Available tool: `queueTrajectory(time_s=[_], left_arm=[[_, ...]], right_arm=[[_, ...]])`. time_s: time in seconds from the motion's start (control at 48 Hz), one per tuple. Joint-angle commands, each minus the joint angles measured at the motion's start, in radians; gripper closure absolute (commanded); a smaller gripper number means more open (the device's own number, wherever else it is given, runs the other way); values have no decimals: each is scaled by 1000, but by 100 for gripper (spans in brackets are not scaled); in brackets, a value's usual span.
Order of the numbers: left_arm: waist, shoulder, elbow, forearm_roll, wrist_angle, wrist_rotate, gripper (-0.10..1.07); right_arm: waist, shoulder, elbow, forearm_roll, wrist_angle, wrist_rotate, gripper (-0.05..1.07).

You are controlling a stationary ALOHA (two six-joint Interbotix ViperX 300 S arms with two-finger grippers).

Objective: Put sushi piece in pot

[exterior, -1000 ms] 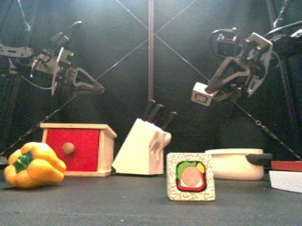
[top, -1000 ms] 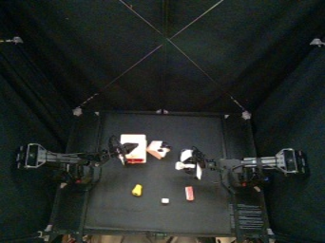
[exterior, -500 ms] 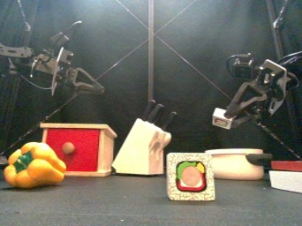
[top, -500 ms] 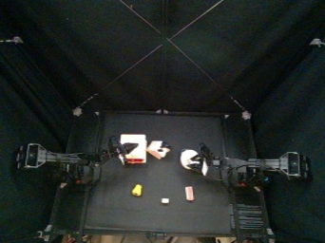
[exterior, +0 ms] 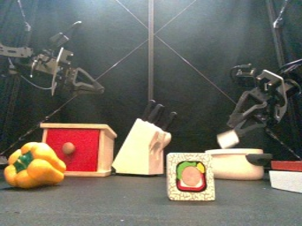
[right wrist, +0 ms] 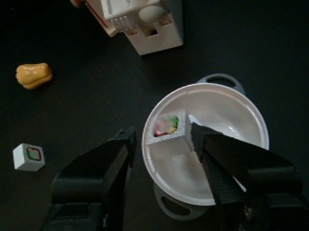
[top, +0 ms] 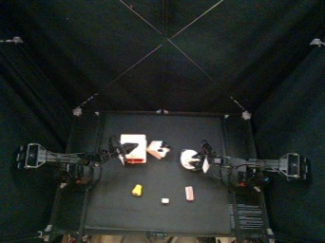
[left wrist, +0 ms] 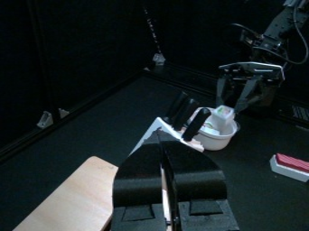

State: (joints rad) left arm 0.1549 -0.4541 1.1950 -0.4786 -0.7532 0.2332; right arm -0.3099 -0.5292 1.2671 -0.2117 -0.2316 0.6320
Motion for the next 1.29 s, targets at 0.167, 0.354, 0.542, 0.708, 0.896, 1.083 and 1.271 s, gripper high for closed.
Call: queueTrajectory(time_s=[0.167, 0.354, 0.542, 0.708, 0.896, 1.083, 1.271], left_arm=[[5, -2, -8, 3, -5, 2, 76], [5, -3, -8, 3, -5, 2, 76], [5, -3, -8, 3, -5, 2, 76], [5, -3, -6, 3, -5, 2, 76], [5, -2, -6, 3, -5, 2, 76], [5, -3, -6, 3, -5, 2, 76], [5, -3, -6, 3, -5, 2, 76]], right_arm=[[-6, -2, -5, 14, -8, 0, 8], [-6, 0, -5, 8, -6, 0, 8], [-8, 0, -5, 6, -6, 0, 8], [-9, 0, -5, 6, -5, 0, 8], [-9, 5, -5, 6, -3, 0, 8], [-9, 15, -6, 6, 0, 0, 8], [-9, 32, -11, 8, 0, 0, 8]])
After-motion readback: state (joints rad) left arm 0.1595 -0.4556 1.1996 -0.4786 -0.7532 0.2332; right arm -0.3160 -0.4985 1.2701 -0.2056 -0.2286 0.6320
